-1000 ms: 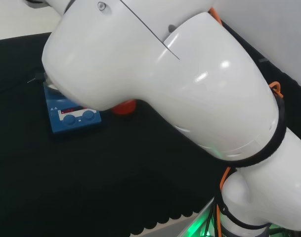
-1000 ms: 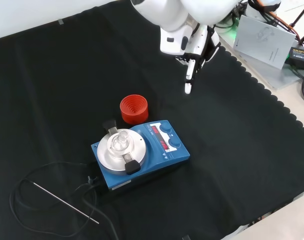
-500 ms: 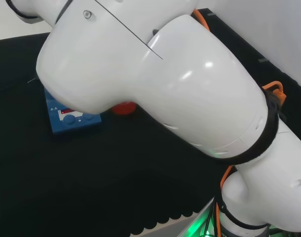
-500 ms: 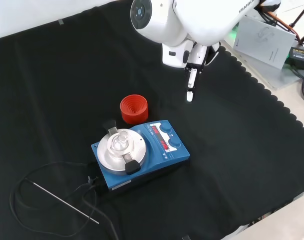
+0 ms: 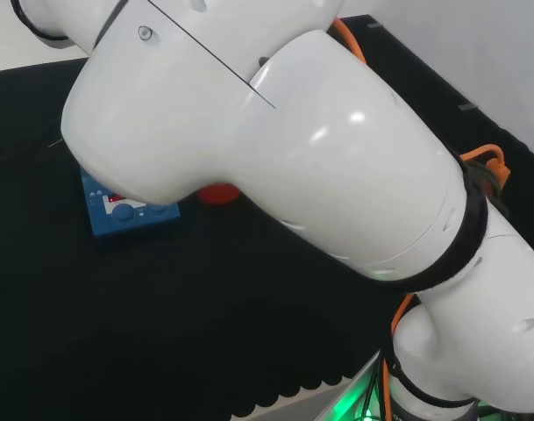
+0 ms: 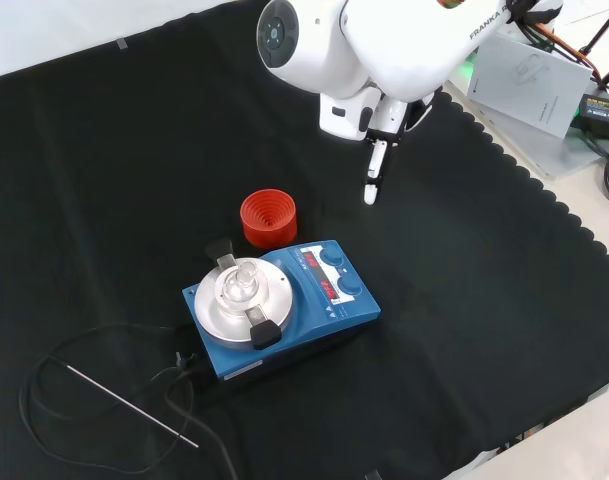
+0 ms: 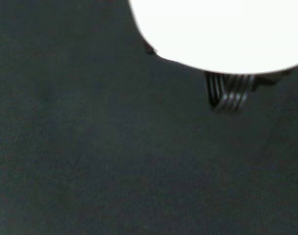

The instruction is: Turn on the heater.

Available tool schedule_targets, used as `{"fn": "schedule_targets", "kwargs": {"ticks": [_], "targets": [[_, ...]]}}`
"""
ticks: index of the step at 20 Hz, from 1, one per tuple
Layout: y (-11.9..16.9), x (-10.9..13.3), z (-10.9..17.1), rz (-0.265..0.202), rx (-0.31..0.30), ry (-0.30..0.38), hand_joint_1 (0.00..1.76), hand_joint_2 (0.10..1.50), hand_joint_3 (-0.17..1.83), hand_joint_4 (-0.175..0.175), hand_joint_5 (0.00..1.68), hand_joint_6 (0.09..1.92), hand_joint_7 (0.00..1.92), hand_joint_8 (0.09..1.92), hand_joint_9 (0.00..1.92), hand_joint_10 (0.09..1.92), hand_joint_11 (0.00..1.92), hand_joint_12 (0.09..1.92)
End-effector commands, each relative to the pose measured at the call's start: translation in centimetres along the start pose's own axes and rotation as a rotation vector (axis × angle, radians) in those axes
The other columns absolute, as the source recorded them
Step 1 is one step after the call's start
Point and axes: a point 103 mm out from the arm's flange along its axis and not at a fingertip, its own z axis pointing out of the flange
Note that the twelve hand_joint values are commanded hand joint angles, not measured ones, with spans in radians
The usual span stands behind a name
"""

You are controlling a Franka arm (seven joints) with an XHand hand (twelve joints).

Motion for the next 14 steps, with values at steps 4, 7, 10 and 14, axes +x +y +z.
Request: {"fn": "schedule_targets", "kwargs": {"ticks": [4, 7, 10, 14], "targets": [[0.5, -0.9, -0.1, 0.037, -0.002, 0.012, 1.62, 0.32, 1.72, 0.016, 0.0, 0.09, 1.74, 1.6, 1.77, 1.53, 1.52, 1.47], [0.8, -0.7, 0.1, 0.036, 0.008, 0.011, 1.62, 0.31, 1.72, 0.017, 0.0, 0.09, 1.74, 1.6, 1.78, 1.53, 1.53, 1.47], [1.3, -0.6, 0.7, 0.038, 0.024, 0.011, 1.62, 0.31, 1.73, 0.018, 0.0, 0.09, 1.75, 1.59, 1.78, 1.53, 1.53, 1.47], [1.8, -0.7, 1.6, 0.05, 0.046, 0.008, 1.62, 0.3, 1.75, 0.018, 0.0, 0.09, 1.76, 1.59, 1.79, 1.53, 1.54, 1.47]]}}
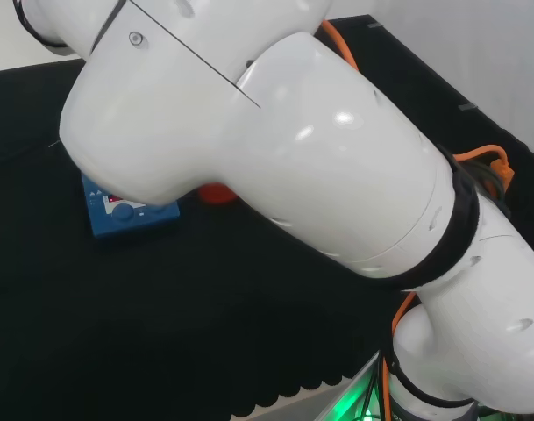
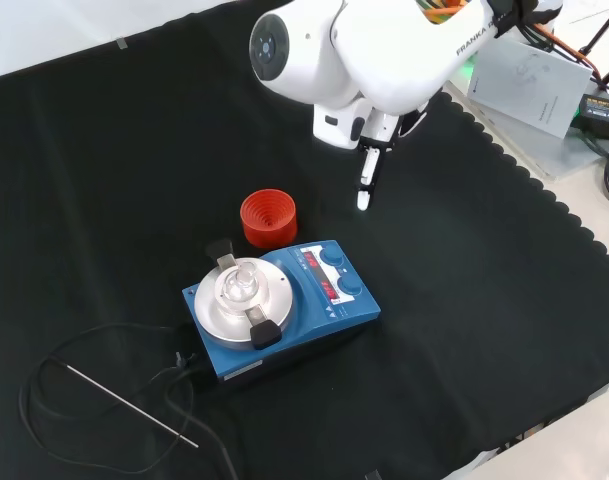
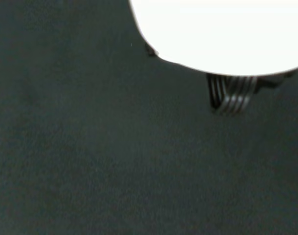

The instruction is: Turn on the heater.

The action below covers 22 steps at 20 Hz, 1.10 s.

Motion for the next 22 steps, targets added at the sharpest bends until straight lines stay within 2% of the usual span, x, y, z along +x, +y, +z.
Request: {"fn": "schedule_targets", "kwargs": {"ticks": [1, 17, 22], "targets": [[0.7, 0.0, 1.0, 0.015, 0.028, -0.002, 1.62, 0.3, 1.75, 0.019, 0.0, 0.09, 1.76, 1.59, 1.79, 1.53, 1.54, 1.47], [2.0, 1.0, 0.7, 0.04, 0.032, 0.003, 1.62, 0.29, 1.77, 0.019, 0.0, 0.09, 1.76, 1.59, 1.8, 1.52, 1.55, 1.47], [2.9, 2.5, -0.4, 0.042, 0.028, 0.008, 1.62, 0.28, 1.77, 0.019, 0.0, 0.09, 1.76, 1.59, 1.8, 1.52, 1.55, 1.47]]}}
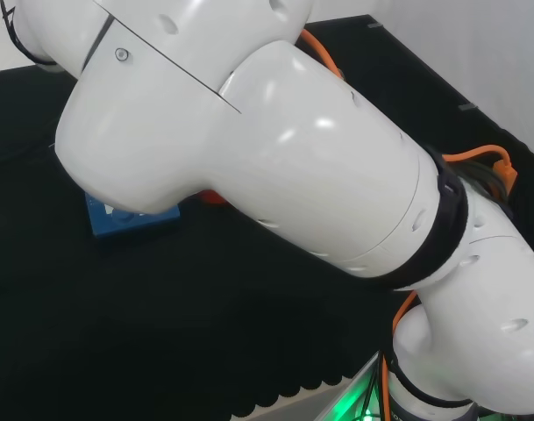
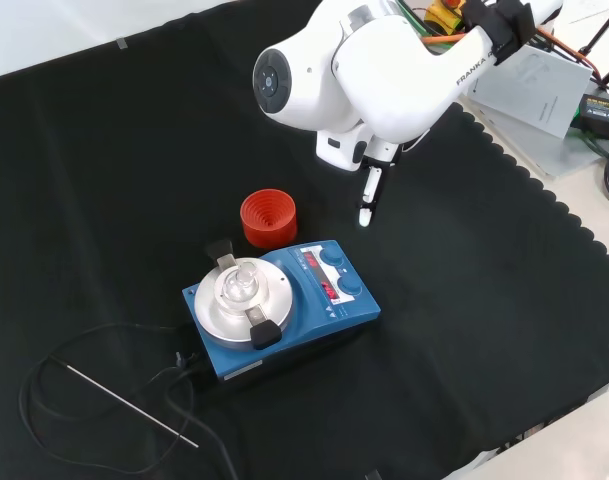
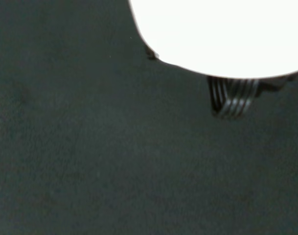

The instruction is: Turn on the heater.

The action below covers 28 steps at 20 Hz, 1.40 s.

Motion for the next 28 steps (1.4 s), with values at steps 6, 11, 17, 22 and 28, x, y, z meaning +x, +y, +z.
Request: {"fn": "schedule_targets", "kwargs": {"ticks": [6, 11, 17, 22, 28], "targets": [[1.6, 1.9, -1.2, 0.001, -0.001, 0.011, 1.62, 0.28, 1.77, 0.019, 0.0, 0.09, 1.76, 1.59, 1.81, 1.52, 1.55, 1.48], [2.2, 2.3, -0.7, 0.006, 0.015, 0.014, 1.62, 0.28, 1.78, 0.019, 0.0, 0.09, 1.77, 1.59, 1.81, 1.52, 1.55, 1.48], [2.3, 2.4, -0.3, 0.017, 0.022, 0.017, 1.62, 0.28, 1.78, 0.018, 0.0, 0.09, 1.77, 1.58, 1.81, 1.52, 1.56, 1.48], [2.3, 2.2, -0.2, 0.025, 0.018, 0.022, 1.62, 0.27, 1.78, 0.018, 0.0, 0.09, 1.77, 1.58, 1.81, 1.52, 1.56, 1.48], [2.3, 2.2, 0.0, 0.029, 0.023, 0.02, 1.62, 0.27, 1.78, 0.018, 0.0, 0.09, 1.77, 1.58, 1.81, 1.52, 1.56, 1.48]]}}
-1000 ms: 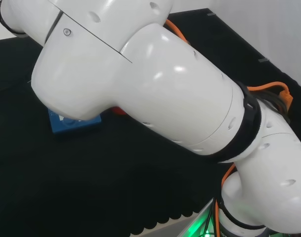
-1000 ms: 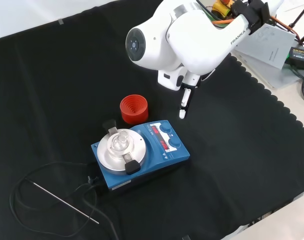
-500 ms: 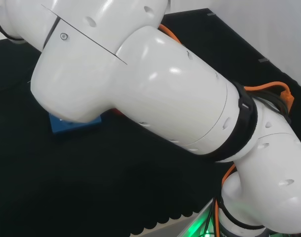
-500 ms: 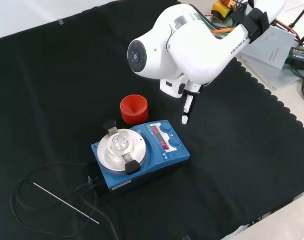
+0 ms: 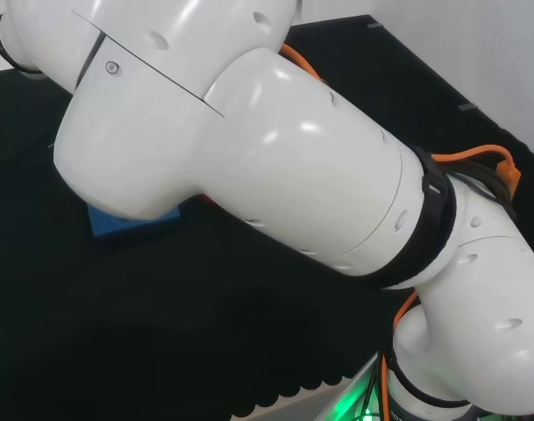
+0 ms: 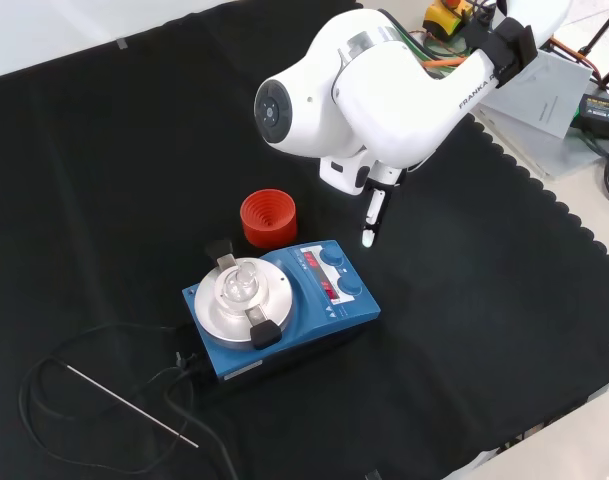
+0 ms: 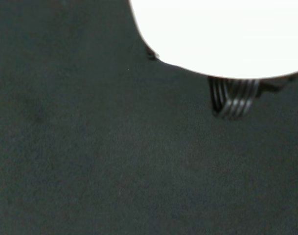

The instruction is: Turn on the heater.

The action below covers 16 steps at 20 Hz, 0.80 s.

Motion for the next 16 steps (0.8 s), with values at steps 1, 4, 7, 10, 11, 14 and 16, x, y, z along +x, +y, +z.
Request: {"fn": "schedule_targets", "kwargs": {"ticks": [1, 4, 7, 10, 11, 14, 16], "targets": [[0.0, 0.1, 0.2, 0.004, 0.005, -0.003, 1.62, 0.27, 1.79, 0.018, 0.0, 0.09, 1.77, 1.58, 1.81, 1.52, 1.56, 1.48], [0.1, 0.2, 0.6, 0.01, 0.008, -0.005, 1.62, 0.27, 1.79, 0.017, 0.0, 0.09, 1.77, 1.58, 1.81, 1.52, 1.56, 1.48], [0.2, 0.5, 0.9, 0.012, 0.008, -0.003, 1.62, 0.27, 1.79, 0.017, 0.0, 0.09, 1.77, 1.58, 1.81, 1.51, 1.57, 1.48], [0.4, 0.6, 1.1, 0.013, 0.008, -0.007, 1.62, 0.27, 1.79, 0.016, 0.0, 0.09, 1.77, 1.58, 1.81, 1.51, 1.57, 1.48], [0.4, 0.6, 1.2, 0.013, 0.007, -0.008, 1.62, 0.27, 1.79, 0.016, 0.0, 0.09, 1.77, 1.58, 1.81, 1.51, 1.57, 1.48], [0.8, 0.9, 1.5, 0.016, 0.002, -0.015, 1.62, 0.27, 1.79, 0.015, 0.0, 0.09, 1.77, 1.58, 1.81, 1.51, 1.57, 1.48], [1.1, 1.1, 1.6, 0.013, -0.001, -0.016, 1.62, 0.27, 1.79, 0.014, 0.0, 0.09, 1.77, 1.58, 1.81, 1.51, 1.57, 1.48]]}}
